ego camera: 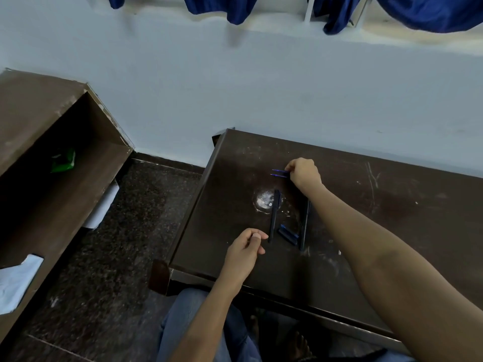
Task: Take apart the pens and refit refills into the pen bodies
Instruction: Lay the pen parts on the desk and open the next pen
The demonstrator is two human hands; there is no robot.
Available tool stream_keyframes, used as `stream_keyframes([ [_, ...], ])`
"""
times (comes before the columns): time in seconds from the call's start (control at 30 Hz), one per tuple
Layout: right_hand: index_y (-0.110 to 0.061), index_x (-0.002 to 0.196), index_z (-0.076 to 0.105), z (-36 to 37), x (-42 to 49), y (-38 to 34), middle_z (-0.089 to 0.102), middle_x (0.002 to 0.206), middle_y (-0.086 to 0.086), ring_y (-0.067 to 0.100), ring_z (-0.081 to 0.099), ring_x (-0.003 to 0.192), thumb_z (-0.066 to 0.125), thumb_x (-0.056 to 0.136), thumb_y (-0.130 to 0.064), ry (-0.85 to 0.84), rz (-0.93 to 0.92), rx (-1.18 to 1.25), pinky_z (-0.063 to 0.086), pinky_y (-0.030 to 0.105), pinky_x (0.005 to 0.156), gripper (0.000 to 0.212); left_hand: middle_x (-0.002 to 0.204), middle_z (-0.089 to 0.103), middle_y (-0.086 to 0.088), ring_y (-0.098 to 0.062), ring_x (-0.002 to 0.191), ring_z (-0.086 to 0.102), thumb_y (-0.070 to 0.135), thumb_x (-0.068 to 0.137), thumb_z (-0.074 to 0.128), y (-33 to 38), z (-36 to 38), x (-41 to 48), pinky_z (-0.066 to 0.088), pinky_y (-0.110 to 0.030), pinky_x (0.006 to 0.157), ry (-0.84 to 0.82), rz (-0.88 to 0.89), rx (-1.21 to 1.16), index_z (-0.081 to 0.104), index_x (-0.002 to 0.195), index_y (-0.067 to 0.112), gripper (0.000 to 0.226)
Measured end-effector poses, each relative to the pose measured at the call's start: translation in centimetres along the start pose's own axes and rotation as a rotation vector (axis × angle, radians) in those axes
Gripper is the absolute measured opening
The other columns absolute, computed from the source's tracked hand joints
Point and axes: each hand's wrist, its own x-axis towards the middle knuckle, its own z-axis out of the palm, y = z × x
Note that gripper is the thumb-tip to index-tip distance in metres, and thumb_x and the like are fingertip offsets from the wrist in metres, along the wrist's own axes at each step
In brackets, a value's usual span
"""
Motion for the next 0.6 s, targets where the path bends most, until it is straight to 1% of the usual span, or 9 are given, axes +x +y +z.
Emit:
stream_keyframes([
  [0.13,-0.017,0.106,0.071,0.37,-0.06,-0.08,0.065,0.117,0.013,0.035,0.062,0.106,0.049,0.084,0.004,0.007,0.003,0.016,0.053,0.041,0.089,0.038,0.069,0.057,0.010,-0.003,0.060,0.045,0.030,0.100,0.041,0.04,0.28,0.16,0.036,-0.023,0.062,-0.014,-0.016,0.004,0.066,0.089,0.034,0.027],
  [0.3,-0.017,0.105,0.071,0.70,-0.25,-0.03,0.065,0.117,0.012,0.034,0.063,0.105,0.050,0.083,0.005,-0.010,-0.015,0.024,0.053,0.047,0.091,0.037,0.068,0.056,0.010,-0.004,0.057,0.043,0.030,0.100,0.041,0.13,0.60,0.01,0.035,-0.022,0.058,-0.027,-0.013,-0.004,0.065,0.088,0.035,0.028],
  [0.6,-0.015,0.107,0.070,0.66,-0.70,0.08,0.066,0.116,0.014,0.035,0.063,0.105,0.050,0.085,0.005,-0.004,-0.044,-0.021,0.053,0.046,0.090,0.037,0.067,0.055,0.010,-0.005,0.057,0.042,0.029,0.100,0.041,0.24,0.40,-0.35,0.034,-0.023,0.058,-0.019,0.007,-0.014,0.066,0.089,0.033,0.028],
])
